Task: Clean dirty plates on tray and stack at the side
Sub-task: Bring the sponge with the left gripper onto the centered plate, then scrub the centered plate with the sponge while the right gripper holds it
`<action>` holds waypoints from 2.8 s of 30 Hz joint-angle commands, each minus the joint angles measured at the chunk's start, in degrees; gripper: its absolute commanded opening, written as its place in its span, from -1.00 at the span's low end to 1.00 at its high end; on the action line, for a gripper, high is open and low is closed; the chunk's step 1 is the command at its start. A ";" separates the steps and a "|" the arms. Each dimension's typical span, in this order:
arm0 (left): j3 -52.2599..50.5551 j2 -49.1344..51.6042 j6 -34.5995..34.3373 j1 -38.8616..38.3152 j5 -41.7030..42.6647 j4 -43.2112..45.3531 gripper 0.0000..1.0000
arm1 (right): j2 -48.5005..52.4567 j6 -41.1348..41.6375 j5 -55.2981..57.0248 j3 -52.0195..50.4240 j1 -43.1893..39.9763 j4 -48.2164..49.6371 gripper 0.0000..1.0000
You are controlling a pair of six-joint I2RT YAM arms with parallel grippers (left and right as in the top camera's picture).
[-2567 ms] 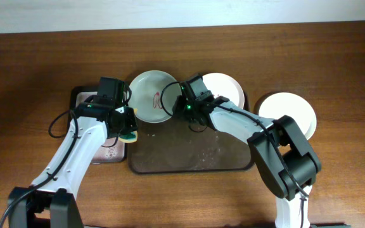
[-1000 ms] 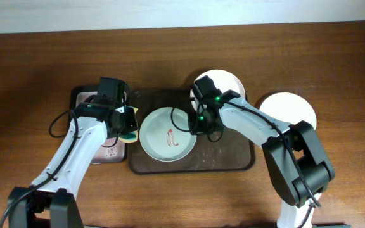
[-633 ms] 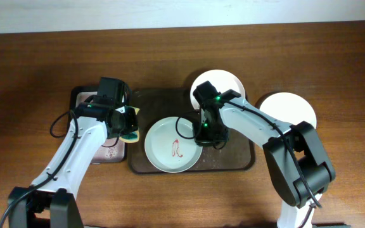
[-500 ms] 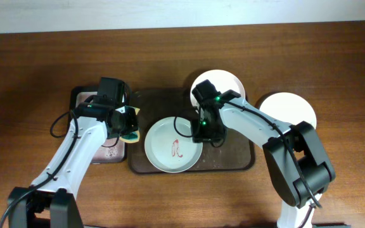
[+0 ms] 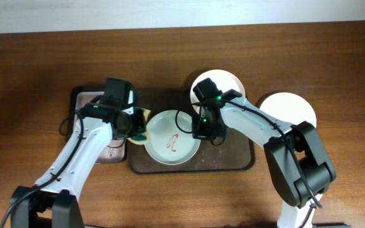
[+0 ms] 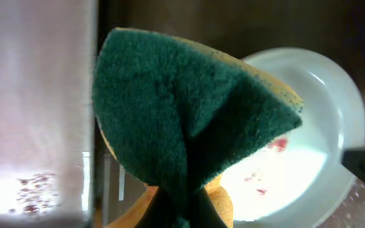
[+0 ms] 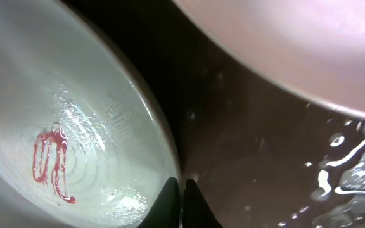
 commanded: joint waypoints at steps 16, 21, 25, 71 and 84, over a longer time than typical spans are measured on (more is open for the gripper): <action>-0.35 9.05 -13.66 -9.44 8.83 4.87 -1.00 | -0.96 3.32 2.14 -0.07 -0.28 3.02 -0.88; -0.42 9.44 -13.68 -11.89 9.07 5.44 -1.00 | -0.96 3.32 2.01 -0.07 -0.13 3.02 -0.92; -1.29 9.57 -13.70 -13.20 8.90 7.72 -1.00 | -0.96 3.34 1.97 -0.07 -0.11 2.99 -0.92; -3.89 13.07 -9.16 -10.47 1.27 13.68 -1.00 | -0.96 3.32 1.38 -0.07 -0.17 -0.24 -0.92; 1.22 5.70 -4.11 -6.01 -5.73 3.78 -1.00 | -0.96 3.34 1.53 -0.07 -0.17 -1.29 -0.92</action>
